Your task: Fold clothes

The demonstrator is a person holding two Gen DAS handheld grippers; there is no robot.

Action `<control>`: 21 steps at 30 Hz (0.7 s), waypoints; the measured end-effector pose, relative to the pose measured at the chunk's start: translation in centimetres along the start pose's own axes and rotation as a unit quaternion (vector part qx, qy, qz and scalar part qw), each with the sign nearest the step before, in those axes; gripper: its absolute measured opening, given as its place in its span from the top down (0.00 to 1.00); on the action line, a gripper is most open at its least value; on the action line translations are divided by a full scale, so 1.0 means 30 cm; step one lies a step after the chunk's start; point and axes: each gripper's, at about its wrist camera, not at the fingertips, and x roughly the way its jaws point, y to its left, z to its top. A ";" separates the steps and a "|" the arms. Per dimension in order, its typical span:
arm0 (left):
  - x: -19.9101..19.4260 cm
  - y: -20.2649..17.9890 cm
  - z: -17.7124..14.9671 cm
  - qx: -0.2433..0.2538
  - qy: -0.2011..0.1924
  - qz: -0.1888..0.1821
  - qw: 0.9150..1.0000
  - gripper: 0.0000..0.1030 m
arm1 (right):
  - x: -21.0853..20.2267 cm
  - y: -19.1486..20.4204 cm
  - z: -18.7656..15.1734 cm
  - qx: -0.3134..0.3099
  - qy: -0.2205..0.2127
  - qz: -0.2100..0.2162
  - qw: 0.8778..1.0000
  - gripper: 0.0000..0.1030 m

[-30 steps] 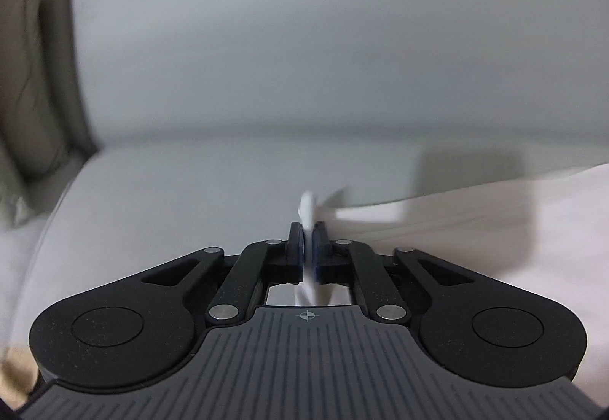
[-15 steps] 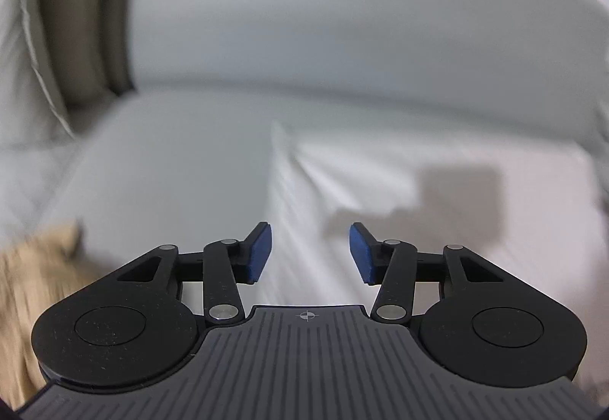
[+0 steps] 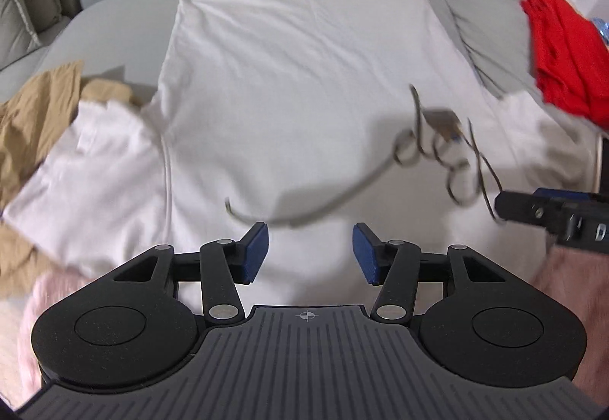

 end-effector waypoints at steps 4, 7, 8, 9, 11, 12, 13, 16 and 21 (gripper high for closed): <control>-0.002 0.006 -0.078 0.000 0.008 0.021 1.000 0.46 | -0.001 -0.001 -0.088 -0.018 0.008 -0.018 1.000 0.41; 0.004 0.021 -0.115 -0.007 0.016 0.031 0.999 0.46 | 0.003 -0.011 -0.113 -0.021 0.013 -0.039 0.999 0.42; 0.007 0.024 -0.124 -0.009 0.020 0.032 0.999 0.46 | 0.004 -0.014 -0.115 -0.021 0.014 -0.042 0.999 0.43; 0.010 0.026 -0.132 -0.011 0.024 0.033 0.999 0.46 | 0.001 -0.015 -0.117 -0.022 0.012 -0.042 0.999 0.43; 0.020 0.028 -0.136 -0.013 0.034 0.033 0.999 0.46 | -0.005 -0.017 -0.115 -0.026 0.006 -0.042 0.999 0.60; 0.026 0.027 -0.128 -0.008 0.040 0.030 0.999 0.46 | -0.006 -0.018 -0.111 -0.030 0.003 -0.043 0.999 0.65; 0.033 0.026 -0.120 -0.003 0.045 0.027 0.999 0.46 | -0.003 -0.018 -0.103 -0.034 0.003 -0.046 0.998 0.69; 0.054 0.015 -0.070 0.013 0.048 0.027 0.998 0.46 | 0.012 -0.016 -0.067 -0.047 -0.007 -0.059 0.997 0.70; 0.102 0.015 -0.018 -0.016 0.038 0.037 0.998 0.46 | 0.048 -0.021 -0.019 -0.045 -0.025 -0.055 0.997 0.70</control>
